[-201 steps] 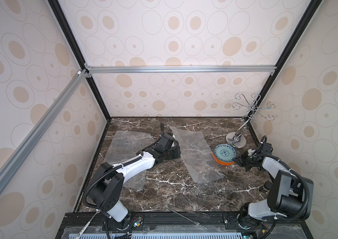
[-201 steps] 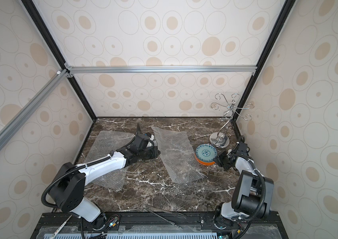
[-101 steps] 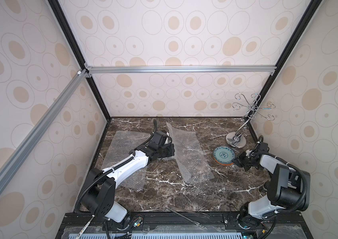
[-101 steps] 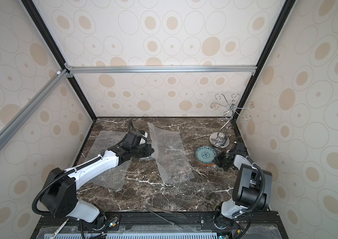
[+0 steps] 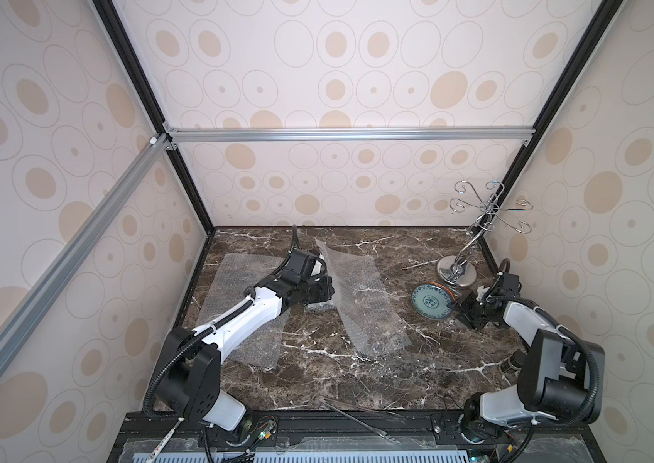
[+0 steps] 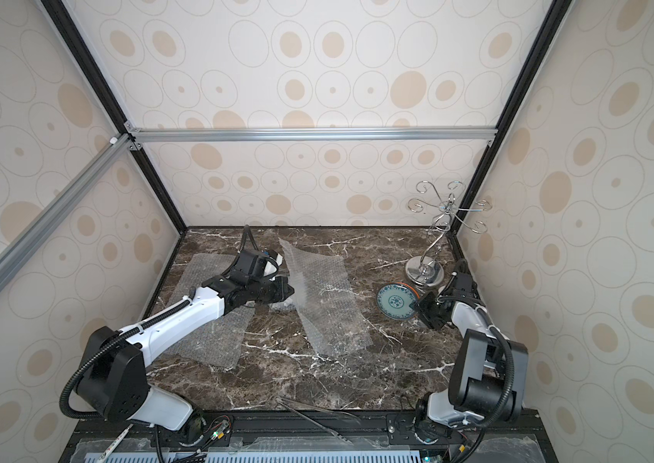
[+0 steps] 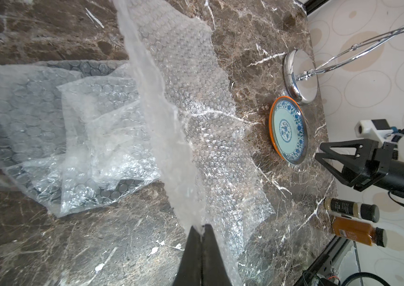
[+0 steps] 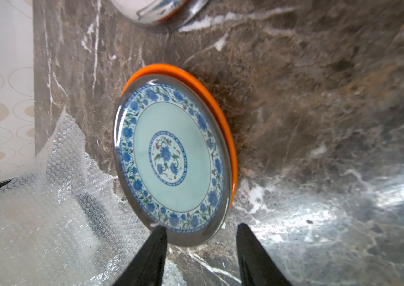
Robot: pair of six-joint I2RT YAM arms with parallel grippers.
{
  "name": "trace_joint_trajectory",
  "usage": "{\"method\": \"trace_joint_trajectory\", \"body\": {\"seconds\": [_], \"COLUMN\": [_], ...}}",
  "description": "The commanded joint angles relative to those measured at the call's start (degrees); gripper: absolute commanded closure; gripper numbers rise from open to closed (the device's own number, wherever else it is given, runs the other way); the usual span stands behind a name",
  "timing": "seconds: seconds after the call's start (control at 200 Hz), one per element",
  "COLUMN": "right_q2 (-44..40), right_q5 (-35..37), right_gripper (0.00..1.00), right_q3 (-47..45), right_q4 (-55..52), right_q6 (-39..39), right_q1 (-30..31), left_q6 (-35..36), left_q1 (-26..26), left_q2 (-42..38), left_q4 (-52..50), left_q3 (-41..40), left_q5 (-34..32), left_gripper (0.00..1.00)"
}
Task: Unpack dinner plates from bubble wrap
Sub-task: Place the plate on the plate, then place the bubble wrap at the center of the board.
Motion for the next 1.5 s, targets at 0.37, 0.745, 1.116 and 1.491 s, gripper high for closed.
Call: {"method": "trace_joint_trajectory", "body": {"seconds": [0.37, 0.745, 1.116, 1.491], "right_q2": [-14.8, -18.2, -17.2, -18.4], "right_q5": [-3.4, -4.8, -3.8, -1.6], "right_gripper": [0.45, 0.42, 0.41, 0.41], "right_q3": [1.3, -0.4, -0.3, -2.9], "right_q4": [-14.1, -13.8, -13.5, -13.7], "right_q6": [-8.6, -6.2, -6.6, -6.8], "right_q1": [0.6, 8.2, 10.3, 11.8], "left_q6": [14.8, 20.7, 26.9, 24.4], "left_q1": [12.9, 25.0, 38.5, 40.3], "left_q2": [-1.0, -0.6, 0.2, 1.8], "left_q4": [-20.3, -28.0, -36.7, -37.4], "left_q3": [11.6, 15.3, 20.8, 21.9], "left_q5": [4.5, 11.4, 6.8, -8.7], "left_gripper": [1.00, 1.00, 1.00, 0.87]}}
